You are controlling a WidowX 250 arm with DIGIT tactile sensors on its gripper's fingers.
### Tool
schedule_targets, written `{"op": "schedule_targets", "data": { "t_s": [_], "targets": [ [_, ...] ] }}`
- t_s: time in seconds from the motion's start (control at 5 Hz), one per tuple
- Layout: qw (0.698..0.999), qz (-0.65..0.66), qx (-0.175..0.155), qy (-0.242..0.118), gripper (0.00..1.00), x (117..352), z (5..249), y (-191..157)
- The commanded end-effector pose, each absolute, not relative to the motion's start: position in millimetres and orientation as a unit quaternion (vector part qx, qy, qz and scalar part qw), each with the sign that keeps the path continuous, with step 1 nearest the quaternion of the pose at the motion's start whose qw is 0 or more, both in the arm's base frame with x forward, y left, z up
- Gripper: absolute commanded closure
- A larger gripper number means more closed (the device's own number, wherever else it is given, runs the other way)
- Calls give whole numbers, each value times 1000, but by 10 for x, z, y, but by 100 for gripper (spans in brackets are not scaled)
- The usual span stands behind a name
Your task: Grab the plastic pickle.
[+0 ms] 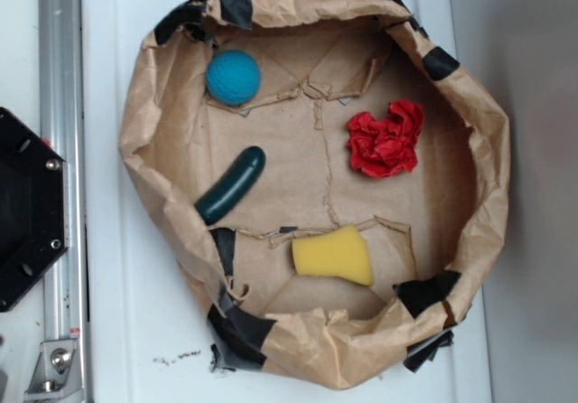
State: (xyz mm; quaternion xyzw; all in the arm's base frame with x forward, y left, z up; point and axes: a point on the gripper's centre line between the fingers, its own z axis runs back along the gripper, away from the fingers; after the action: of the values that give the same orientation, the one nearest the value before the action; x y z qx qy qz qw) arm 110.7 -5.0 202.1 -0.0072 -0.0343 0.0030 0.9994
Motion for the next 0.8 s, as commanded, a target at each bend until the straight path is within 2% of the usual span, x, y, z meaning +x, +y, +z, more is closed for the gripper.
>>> {"op": "schedule_targets", "data": {
  "t_s": [0.0,0.2,0.4,0.6],
  "targets": [
    [981,192,-32,7,0,1855,1460,231],
    [971,236,-34,30,0,1904,1286,268],
    [966,245,-52,64,0,1958,1116,190],
    [966,242,-65,66,0,2067,1172,195]
  ]
}}
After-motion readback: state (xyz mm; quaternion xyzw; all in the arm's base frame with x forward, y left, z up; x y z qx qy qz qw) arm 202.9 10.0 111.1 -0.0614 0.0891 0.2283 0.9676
